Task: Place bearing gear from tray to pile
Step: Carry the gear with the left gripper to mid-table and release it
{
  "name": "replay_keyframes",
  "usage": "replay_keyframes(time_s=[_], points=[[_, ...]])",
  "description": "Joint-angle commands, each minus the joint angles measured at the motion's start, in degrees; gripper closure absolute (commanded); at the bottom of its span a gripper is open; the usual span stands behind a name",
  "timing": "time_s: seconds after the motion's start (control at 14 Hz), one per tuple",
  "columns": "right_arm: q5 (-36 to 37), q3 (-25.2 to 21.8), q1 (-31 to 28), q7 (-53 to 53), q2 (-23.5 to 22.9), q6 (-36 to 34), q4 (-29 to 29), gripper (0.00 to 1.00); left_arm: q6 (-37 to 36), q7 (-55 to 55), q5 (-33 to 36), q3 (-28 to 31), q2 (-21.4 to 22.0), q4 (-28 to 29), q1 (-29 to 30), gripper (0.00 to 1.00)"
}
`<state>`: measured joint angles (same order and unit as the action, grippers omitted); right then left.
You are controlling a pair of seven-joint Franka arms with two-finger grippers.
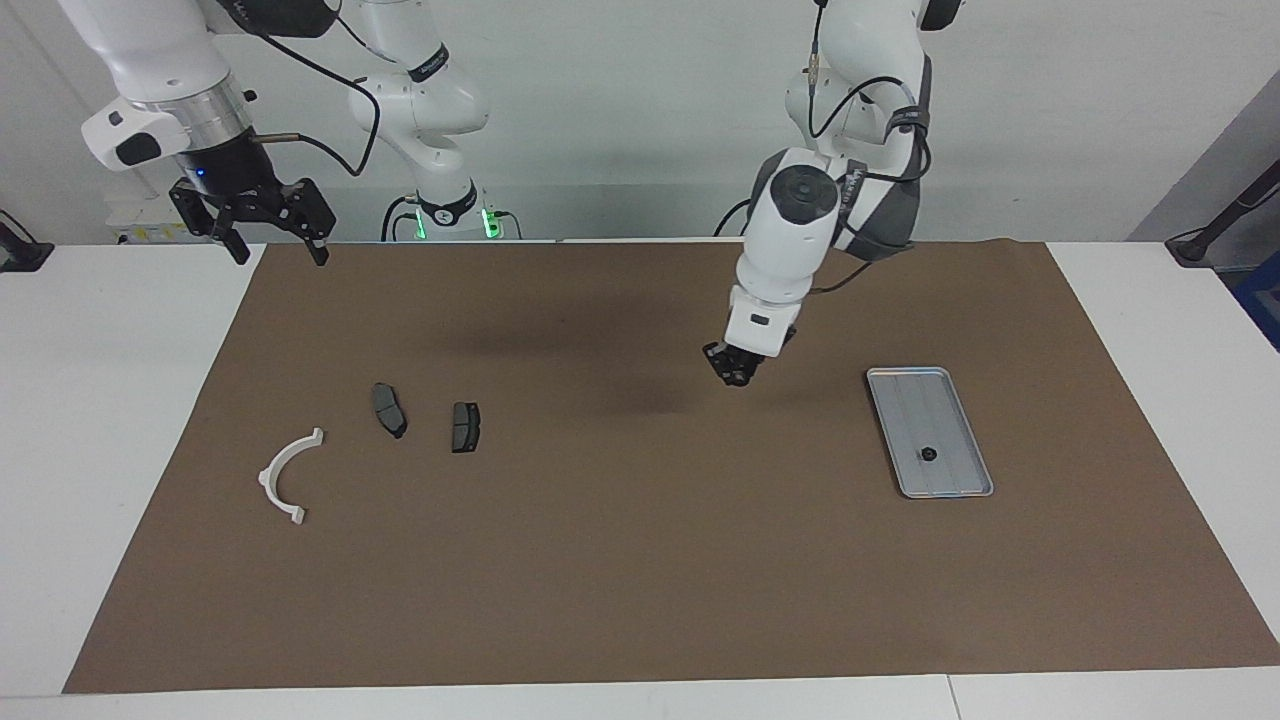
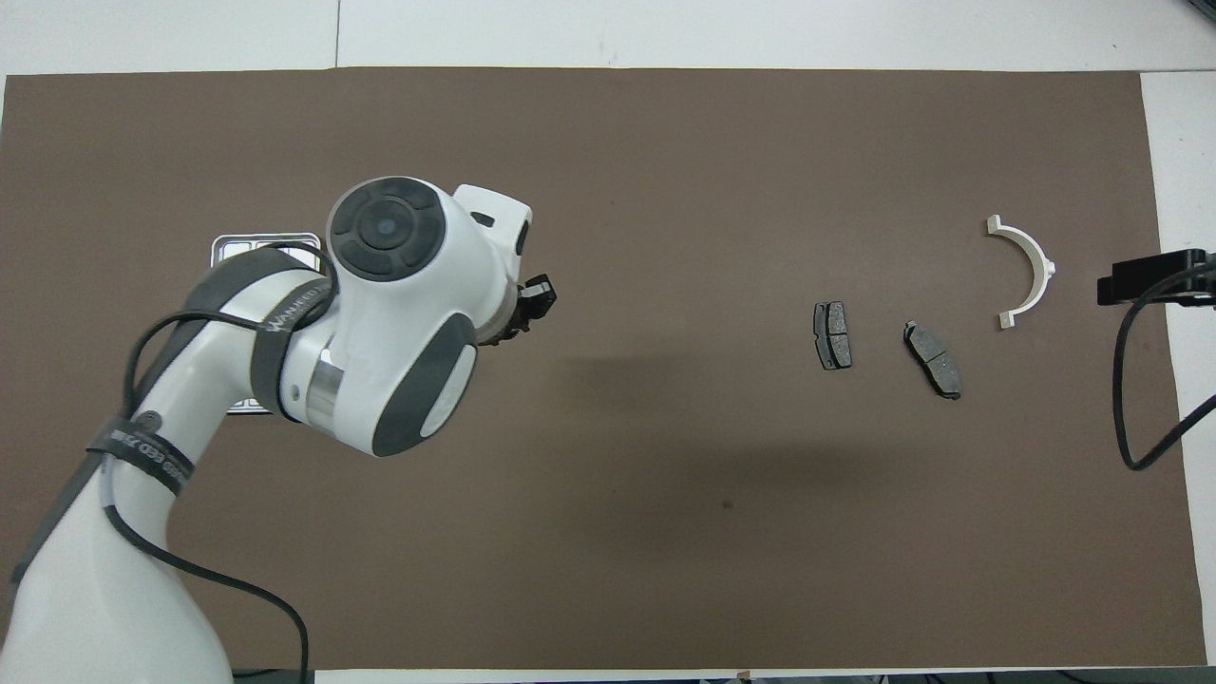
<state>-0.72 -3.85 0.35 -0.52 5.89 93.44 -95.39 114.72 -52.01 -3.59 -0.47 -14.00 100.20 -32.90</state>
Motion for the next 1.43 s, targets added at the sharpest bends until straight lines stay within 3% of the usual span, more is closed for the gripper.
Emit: replay_keyframes(time_s=[0.0,0.14,0.29,0.5,1.36], points=[[-1.04,0.42,-0.43,-0.80,1.05,1.13,-2.60,0.00,-2.83,-7.46,-0.89,1.34,-8.11,-9.38,-5.66,1.00],[-1.04,0.42,-0.78,-0.54,1.23,0.60,-2.87,0.00,-2.14,-11.96,-0.89,1.34,-16.37,-17.37,-8.13,1.00],[-1.04,0.42,-0.87,-0.88,1.31,-0.53,-2.96,0.00,-0.12,-12.15,-1.50,1.17,-17.02,-16.62,-8.32,1.00],[-1.04,0.42,-1.22,-0.89,1.58,-0.45,-3.23,0.00,0.68,-13.29,-2.47,1.52,-23.07,-20.64,-9.72,1.00],[-1.04,0.42,-0.87,0.26,2.02,-0.89,-3.22,0.00,7.10,-14.08,-1.86,1.52,-22.56,-14.59,-10.52,0.99]])
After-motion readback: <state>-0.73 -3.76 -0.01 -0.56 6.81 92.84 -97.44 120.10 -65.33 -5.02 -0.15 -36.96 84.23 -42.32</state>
